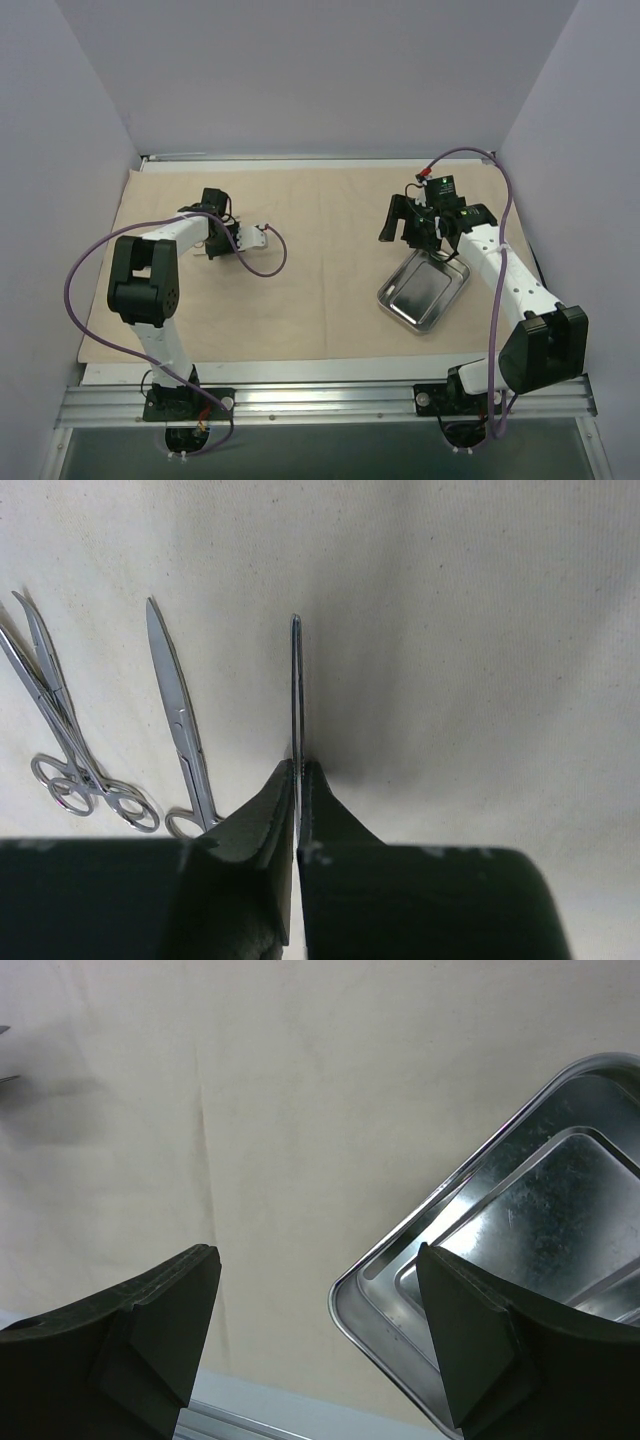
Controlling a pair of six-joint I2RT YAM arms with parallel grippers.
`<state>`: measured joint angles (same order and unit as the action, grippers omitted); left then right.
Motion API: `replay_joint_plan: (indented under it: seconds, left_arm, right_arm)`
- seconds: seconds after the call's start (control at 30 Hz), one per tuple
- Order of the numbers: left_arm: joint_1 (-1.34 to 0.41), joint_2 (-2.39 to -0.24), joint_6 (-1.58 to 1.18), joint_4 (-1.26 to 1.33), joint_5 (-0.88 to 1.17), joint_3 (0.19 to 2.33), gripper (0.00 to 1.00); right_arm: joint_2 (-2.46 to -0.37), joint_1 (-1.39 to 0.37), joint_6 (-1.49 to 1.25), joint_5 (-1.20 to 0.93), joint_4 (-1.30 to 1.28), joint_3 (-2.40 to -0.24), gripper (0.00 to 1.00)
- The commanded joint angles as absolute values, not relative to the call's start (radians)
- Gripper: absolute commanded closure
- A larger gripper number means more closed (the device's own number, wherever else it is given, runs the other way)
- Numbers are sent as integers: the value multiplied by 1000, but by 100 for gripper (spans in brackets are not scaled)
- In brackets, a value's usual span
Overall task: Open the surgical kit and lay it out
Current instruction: Place the medical item in the surgical kit.
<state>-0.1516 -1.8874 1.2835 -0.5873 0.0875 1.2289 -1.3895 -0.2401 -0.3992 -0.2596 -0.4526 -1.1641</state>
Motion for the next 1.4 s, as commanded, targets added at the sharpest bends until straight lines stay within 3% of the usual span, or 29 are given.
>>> replay_joint_plan:
  seconds: [0.0,0.33,1.17,1.2,1.23,1.37]
  left_arm:
    - [-155,-1896,1279,-571,133,1207,91]
    - [-153,-1891,1270,-574,129,1200,72]
    - [-140,-1784,1198,-565,107,1152,53]
    - [-130,-1772,1190,-561,110,1155,42]
    - [-126,-1760,1181,-560,115,1161,5]
    - [-106,-1668,1097,-459,115,1172,6]
  right_arm:
    - [-1365,-230,-407,-265,-443,-1157,18]
    - [-1364,-230,-408,-272,-437,-1147,18]
    - [-1354,-232,-408,-281,-416,-1124,18]
    - [-1355,-232,-405,-278,-417,-1127,18]
    - [-1356,-233,-405,-275,-416,-1129,18]
    - [-1355,-233,-403,-268,-414,-1132,18]
